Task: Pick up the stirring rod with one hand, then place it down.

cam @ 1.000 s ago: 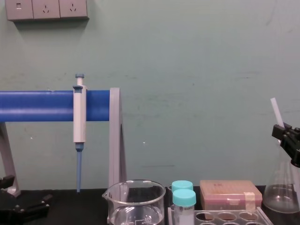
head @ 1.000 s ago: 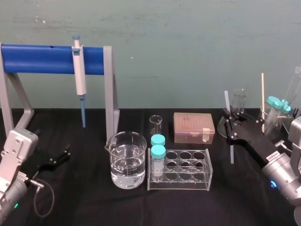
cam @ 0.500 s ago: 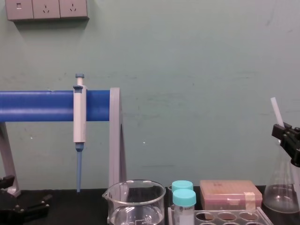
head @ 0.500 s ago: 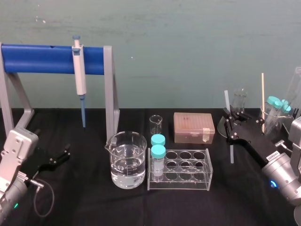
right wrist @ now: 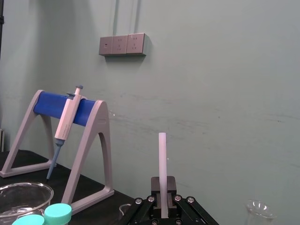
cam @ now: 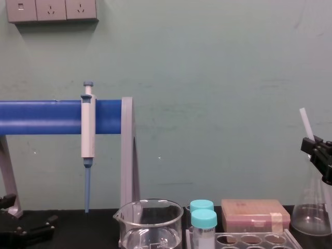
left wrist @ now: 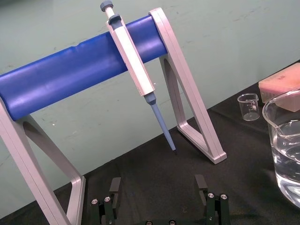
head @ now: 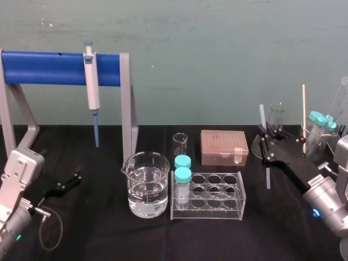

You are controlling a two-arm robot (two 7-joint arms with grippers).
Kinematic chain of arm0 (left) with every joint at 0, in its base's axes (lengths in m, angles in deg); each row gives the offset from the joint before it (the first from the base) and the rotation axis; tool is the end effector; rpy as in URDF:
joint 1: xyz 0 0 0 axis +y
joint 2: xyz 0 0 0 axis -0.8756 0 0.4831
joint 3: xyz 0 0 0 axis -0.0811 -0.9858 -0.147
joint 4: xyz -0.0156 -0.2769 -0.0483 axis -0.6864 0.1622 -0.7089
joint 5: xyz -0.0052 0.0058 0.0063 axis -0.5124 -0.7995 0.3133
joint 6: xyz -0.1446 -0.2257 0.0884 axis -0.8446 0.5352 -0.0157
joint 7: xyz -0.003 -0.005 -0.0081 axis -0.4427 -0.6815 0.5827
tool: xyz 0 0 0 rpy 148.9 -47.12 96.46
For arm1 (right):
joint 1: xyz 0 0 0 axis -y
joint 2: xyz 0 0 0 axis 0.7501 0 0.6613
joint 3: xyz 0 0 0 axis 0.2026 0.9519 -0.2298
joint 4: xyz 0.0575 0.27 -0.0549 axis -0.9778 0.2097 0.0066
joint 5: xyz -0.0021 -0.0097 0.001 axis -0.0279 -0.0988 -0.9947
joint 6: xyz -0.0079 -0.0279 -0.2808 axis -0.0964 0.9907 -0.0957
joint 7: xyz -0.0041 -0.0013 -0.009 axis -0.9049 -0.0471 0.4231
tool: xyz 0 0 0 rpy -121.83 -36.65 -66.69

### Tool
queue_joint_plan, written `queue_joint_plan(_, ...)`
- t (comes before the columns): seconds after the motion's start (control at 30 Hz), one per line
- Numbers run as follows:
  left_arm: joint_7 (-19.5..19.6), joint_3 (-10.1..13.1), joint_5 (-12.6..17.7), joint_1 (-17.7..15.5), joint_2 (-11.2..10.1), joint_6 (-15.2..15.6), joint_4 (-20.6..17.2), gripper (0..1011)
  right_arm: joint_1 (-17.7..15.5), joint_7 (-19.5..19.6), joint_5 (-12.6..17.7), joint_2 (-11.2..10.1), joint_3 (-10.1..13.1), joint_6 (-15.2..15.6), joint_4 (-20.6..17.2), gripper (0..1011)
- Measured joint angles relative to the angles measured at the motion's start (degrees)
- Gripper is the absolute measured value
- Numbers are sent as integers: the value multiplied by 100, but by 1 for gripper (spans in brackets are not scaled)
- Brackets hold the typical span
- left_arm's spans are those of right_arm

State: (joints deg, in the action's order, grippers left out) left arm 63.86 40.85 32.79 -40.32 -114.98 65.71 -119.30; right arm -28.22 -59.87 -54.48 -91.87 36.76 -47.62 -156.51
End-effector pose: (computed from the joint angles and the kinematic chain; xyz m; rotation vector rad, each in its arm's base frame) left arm 0.3316 0.0848 -0.2902 0.3045 -0.2849 1.2479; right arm 0.3593 -0.0779 -0.2885 0.1495 -0.3244 -1.0483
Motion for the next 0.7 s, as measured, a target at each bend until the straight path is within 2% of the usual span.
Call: queue_joint_plan(0.7, 0, 0, 0, 0, 0, 0, 0, 1000, 0, -5, 5, 0, 0, -3, 0, 72)
